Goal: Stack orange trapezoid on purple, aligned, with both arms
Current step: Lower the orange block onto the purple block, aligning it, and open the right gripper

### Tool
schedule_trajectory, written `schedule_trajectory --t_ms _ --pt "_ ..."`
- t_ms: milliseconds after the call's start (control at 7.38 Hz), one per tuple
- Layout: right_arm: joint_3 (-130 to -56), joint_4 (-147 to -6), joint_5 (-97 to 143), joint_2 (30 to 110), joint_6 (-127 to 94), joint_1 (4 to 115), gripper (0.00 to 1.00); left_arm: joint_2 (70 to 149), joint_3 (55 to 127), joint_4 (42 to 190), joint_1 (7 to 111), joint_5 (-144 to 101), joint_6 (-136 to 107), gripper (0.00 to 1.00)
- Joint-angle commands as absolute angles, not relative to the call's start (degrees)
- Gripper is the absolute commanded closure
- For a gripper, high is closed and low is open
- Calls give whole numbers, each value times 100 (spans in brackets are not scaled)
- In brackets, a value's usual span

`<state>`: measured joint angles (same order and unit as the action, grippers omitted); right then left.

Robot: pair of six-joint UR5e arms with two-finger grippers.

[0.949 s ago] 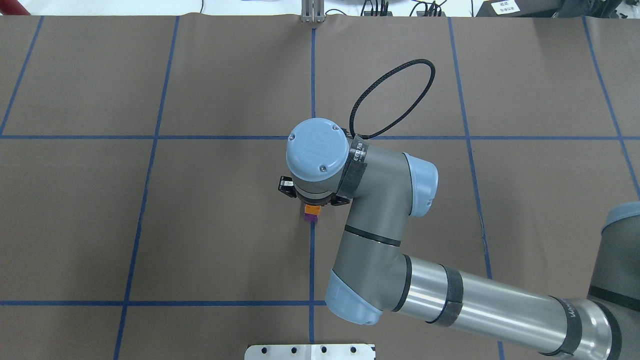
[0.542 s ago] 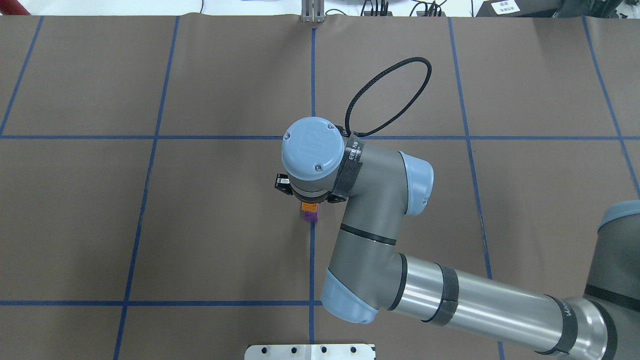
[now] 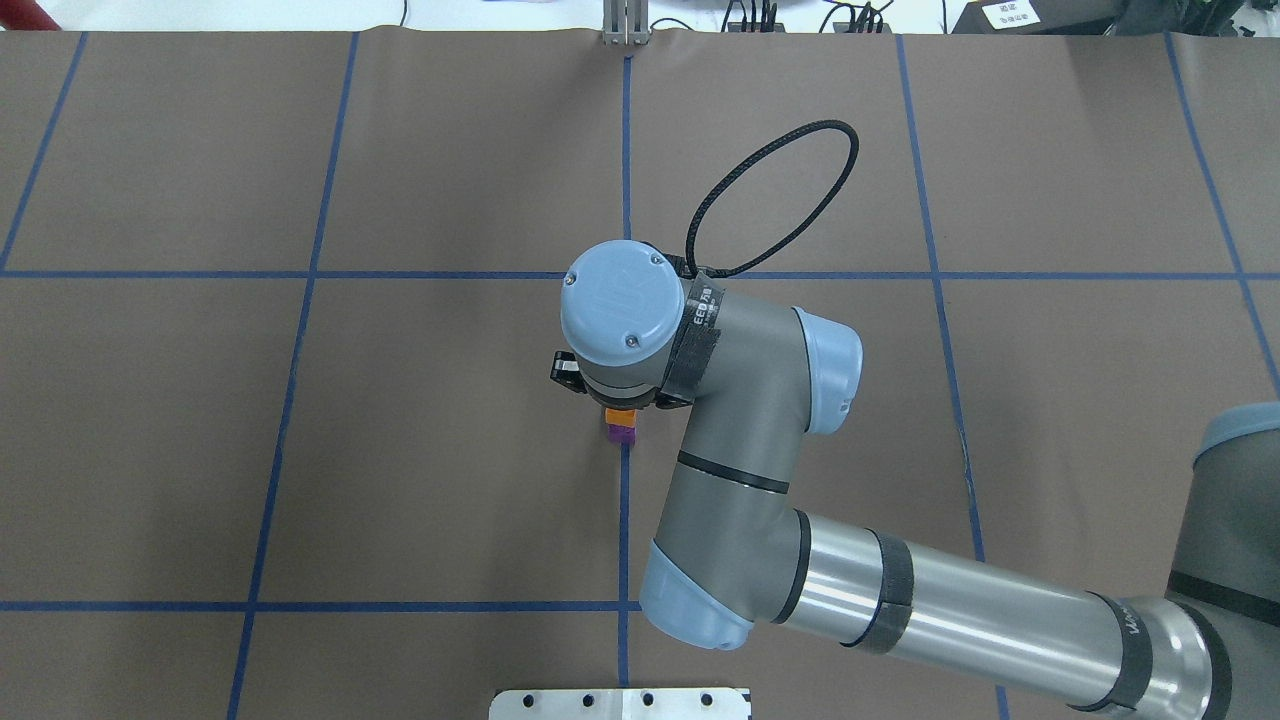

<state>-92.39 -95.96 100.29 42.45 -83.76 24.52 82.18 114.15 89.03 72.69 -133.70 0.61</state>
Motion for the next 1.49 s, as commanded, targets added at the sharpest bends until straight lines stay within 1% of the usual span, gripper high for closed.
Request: schedule_trajectory --t_ms 0,1356 --pt "-9202 -9598 10028 4245 -8376 2409 100 8218 11408 8903 7269 -13368 62 0" --pt "-9114 -9598 9914 4245 -8376 2338 100 8227 11382 8903 7260 -13377 61 0"
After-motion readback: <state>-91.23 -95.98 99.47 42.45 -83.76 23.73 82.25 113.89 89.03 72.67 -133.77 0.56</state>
